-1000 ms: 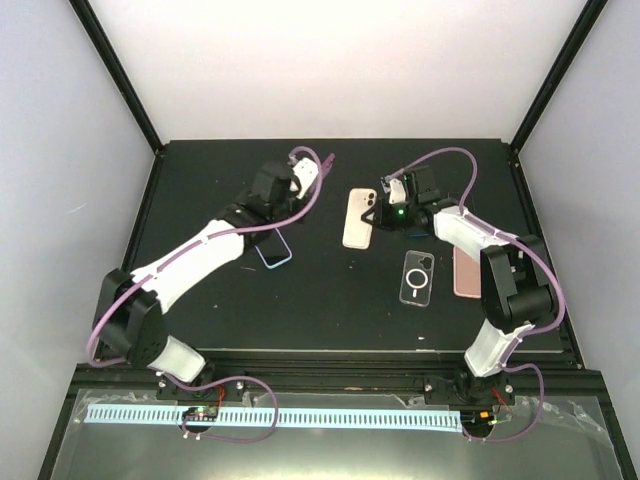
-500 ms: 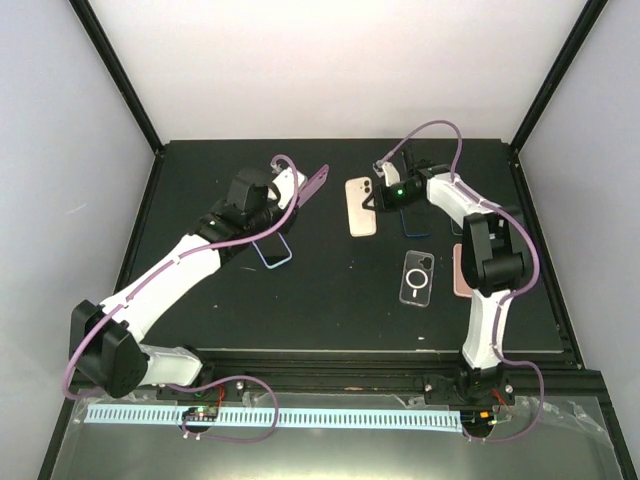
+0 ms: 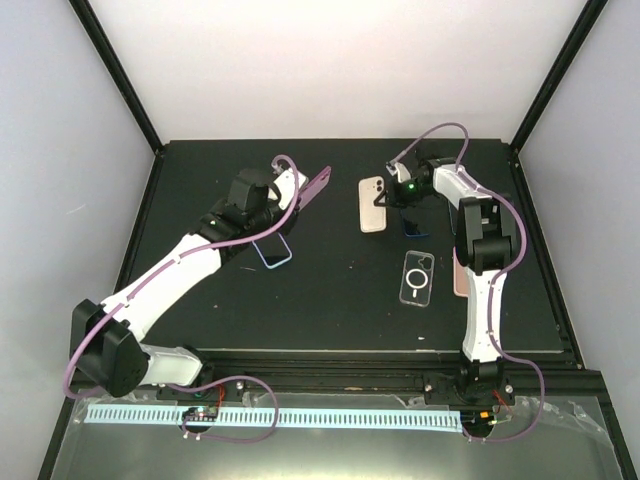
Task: Take the phone out of the phone case
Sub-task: Place the phone case at the center of the board.
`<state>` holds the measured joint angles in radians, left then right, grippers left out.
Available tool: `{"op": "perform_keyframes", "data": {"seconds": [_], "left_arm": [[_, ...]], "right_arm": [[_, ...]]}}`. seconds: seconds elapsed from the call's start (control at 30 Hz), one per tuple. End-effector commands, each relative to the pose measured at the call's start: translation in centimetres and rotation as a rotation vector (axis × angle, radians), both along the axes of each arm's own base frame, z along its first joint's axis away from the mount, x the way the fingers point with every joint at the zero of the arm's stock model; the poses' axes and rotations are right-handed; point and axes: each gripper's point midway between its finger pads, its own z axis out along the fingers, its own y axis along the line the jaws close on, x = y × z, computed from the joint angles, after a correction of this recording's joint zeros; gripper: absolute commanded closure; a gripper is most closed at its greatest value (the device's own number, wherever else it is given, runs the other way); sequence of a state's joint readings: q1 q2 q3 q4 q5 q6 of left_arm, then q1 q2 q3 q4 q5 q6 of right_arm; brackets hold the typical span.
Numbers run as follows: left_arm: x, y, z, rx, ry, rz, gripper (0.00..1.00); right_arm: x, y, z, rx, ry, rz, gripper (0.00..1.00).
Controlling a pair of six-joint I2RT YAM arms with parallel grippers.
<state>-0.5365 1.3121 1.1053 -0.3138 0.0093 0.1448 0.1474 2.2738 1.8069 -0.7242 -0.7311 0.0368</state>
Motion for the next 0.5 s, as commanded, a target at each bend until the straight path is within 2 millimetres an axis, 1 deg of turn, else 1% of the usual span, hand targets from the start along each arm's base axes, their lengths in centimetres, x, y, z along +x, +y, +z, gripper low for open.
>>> {"op": "perform_keyframes", "data": {"seconds": [0.0, 0.13, 0.27, 0.37, 0.47], "left_arm": [[0.9, -0.8, 2.1, -0.059, -0.049, -0.013, 0.98], [1.0, -1.0, 1.6, -0.062, -0.037, -0.017, 0.98], [1.1, -1.2, 1.6, -0.074, -0.023, -0.017, 0.98], [1.1, -1.2, 1.5, -0.077, -0.018, -0.019, 0.98], [1.1, -1.3, 1.3, -0.075, -0.016, -0.019, 0.99]], "right_arm": [[-1.8, 0.5, -1.2, 0.081, 0.122, 0.01, 0.99], [-2.9, 0.3, -2.2, 0.086, 0.167, -0.002, 0.99], [-2.5, -0.5, -2.7, 0.072, 0.167, -0.031, 0.99], [-2.0, -1.3, -2.9, 0.057, 0.166, -0.05, 0.93], [-2.2, -1.6, -3.1, 0.053, 0.175, -0.064, 0.86]]}}
